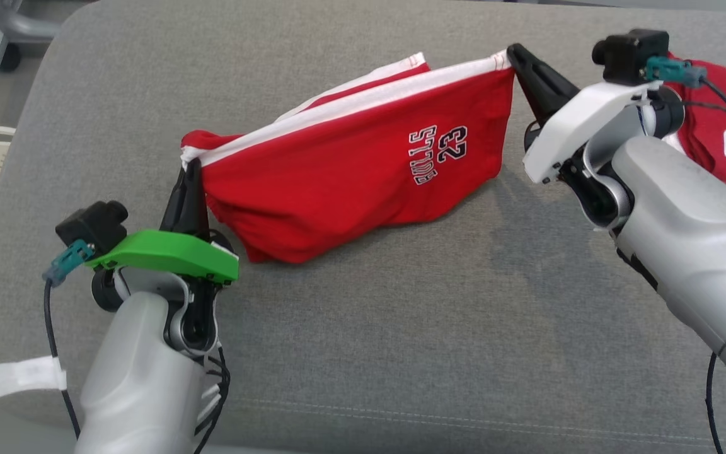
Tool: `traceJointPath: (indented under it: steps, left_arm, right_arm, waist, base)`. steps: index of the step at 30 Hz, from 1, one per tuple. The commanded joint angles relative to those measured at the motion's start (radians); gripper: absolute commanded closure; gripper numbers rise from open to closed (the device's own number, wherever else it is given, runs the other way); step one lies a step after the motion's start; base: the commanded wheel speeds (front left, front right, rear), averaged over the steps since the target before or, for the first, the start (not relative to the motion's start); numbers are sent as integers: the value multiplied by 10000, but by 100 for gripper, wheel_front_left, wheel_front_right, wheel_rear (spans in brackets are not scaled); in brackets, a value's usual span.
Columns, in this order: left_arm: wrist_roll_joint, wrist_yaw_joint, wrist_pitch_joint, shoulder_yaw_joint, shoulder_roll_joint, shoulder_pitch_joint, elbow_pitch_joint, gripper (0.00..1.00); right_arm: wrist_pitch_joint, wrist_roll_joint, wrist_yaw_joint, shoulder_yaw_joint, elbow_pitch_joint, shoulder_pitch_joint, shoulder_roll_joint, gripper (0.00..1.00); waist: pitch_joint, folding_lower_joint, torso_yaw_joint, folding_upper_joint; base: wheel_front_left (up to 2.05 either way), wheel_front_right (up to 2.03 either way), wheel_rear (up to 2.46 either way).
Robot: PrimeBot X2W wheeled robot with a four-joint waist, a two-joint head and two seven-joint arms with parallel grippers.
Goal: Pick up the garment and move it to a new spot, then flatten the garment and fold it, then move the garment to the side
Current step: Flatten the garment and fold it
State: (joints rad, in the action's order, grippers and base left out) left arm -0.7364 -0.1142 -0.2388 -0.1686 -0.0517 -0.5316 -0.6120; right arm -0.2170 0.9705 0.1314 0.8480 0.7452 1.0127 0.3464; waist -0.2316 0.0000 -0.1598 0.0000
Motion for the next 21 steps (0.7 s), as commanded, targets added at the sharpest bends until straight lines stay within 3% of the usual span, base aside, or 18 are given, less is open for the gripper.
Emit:
traceJointPath:
  steps: [1, 6, 12, 21]
  left_arm:
    - [-65, -30, 15, -54, -41, -406, -292, 100]
    - [-314, -78, -48, -453, -17, -1437, -1393, 100]
    - [-1206, -119, -94, -1601, 1, -2261, -2234, 100]
    - [-2378, -48, -230, -3167, -4, -3263, -2766, 100]
  right_arm:
    - [7, 9, -14, 160, 313, 347, -50, 100]
    - [-64, 16, -14, 850, 1478, 1506, -297, 100]
    - [-81, -63, -14, 1581, 2778, 2388, -480, 100]
    - [-432, -303, -14, 1787, 4413, 3149, -766, 100]
  waist:
    - [-547, 0, -544, 0]
    - [-1005, 0, -1051, 0]
    - [-1429, 0, -1505, 0]
    - [-1991, 0, -1891, 0]
  base:
    - [0, 0, 0]
    - [0, 0, 0]
    - [0, 0, 0]
    - [0, 0, 0]
